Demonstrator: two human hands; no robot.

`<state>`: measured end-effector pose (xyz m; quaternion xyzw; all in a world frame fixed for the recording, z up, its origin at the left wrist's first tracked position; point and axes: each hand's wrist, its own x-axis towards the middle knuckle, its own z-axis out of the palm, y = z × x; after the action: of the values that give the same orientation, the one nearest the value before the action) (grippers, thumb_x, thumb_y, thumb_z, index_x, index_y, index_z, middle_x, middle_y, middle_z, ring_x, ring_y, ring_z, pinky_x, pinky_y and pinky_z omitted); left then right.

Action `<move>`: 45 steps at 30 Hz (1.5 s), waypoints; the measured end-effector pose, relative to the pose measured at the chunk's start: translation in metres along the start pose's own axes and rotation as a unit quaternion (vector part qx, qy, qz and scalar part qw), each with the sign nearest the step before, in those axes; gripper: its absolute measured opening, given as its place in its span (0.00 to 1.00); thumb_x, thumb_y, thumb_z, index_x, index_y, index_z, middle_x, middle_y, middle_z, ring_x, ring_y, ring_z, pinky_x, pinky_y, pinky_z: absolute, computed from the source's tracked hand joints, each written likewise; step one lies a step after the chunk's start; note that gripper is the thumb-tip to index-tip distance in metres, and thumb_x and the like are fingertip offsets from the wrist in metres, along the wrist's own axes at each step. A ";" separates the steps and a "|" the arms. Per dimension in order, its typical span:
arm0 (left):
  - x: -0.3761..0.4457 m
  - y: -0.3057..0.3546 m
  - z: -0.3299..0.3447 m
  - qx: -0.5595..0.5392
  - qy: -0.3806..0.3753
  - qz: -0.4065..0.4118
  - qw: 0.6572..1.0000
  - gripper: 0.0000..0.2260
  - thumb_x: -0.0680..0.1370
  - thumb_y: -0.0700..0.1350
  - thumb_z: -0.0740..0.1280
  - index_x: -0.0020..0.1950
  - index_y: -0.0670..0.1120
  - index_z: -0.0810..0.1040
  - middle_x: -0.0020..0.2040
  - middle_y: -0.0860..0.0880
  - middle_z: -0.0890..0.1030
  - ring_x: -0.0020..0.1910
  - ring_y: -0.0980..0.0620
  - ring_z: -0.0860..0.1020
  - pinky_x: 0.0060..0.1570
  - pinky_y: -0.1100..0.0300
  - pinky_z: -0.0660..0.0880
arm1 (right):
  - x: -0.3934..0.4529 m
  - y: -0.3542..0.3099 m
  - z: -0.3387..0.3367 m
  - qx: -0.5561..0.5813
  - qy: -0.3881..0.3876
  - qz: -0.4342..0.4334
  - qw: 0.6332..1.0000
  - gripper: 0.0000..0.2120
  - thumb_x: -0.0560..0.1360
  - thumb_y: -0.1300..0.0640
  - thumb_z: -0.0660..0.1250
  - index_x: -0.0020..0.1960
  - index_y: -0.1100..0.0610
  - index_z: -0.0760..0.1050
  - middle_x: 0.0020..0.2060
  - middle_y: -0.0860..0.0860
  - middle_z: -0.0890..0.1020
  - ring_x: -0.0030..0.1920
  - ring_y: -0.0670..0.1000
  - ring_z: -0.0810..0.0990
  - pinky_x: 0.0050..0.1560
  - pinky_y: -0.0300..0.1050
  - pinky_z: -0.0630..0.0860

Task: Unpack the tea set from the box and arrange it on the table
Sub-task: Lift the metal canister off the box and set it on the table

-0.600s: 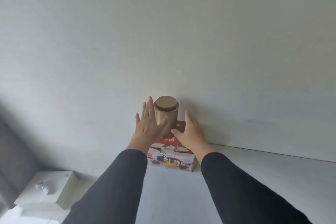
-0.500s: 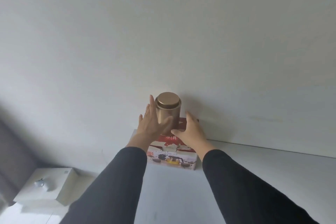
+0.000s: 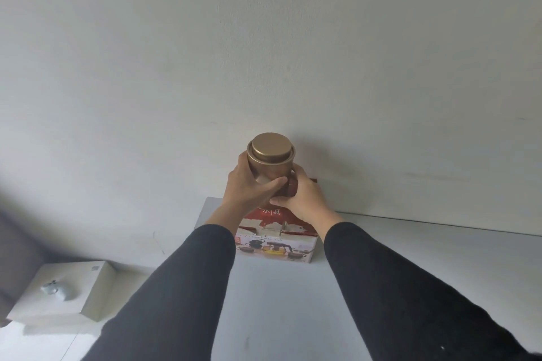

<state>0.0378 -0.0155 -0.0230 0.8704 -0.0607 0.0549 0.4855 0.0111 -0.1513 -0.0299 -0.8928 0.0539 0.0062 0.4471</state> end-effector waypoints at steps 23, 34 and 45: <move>-0.115 0.228 0.300 -0.103 -0.203 0.067 0.971 0.35 0.66 0.51 0.77 0.68 0.49 0.65 0.57 0.54 0.73 0.55 0.54 0.74 0.49 0.63 0.69 | -0.156 0.222 -0.294 -0.017 0.189 0.117 0.975 0.38 0.67 0.54 0.75 0.71 0.47 0.60 0.64 0.44 0.74 0.63 0.51 0.73 0.63 0.47 0.70; -0.162 0.274 0.475 -0.097 -0.214 0.009 0.972 0.38 0.67 0.46 0.77 0.73 0.52 0.63 0.65 0.54 0.70 0.56 0.60 0.67 0.54 0.67 0.64 | -0.171 0.376 -0.386 -0.002 0.172 0.175 0.969 0.36 0.68 0.52 0.75 0.70 0.46 0.60 0.63 0.47 0.76 0.63 0.54 0.75 0.64 0.51 0.72; -0.136 0.268 0.559 -0.091 -0.208 -0.041 0.973 0.37 0.66 0.46 0.78 0.71 0.54 0.65 0.66 0.55 0.72 0.57 0.60 0.69 0.53 0.67 0.65 | -0.131 0.444 -0.416 -0.019 0.148 0.177 0.973 0.33 0.69 0.53 0.74 0.69 0.46 0.61 0.61 0.47 0.77 0.59 0.55 0.77 0.60 0.54 0.74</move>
<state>-0.1191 -0.6246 -0.1112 0.8166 -0.1295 -0.1529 0.5414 -0.1802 -0.7358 -0.1264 -0.8683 0.2770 -0.0460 0.4090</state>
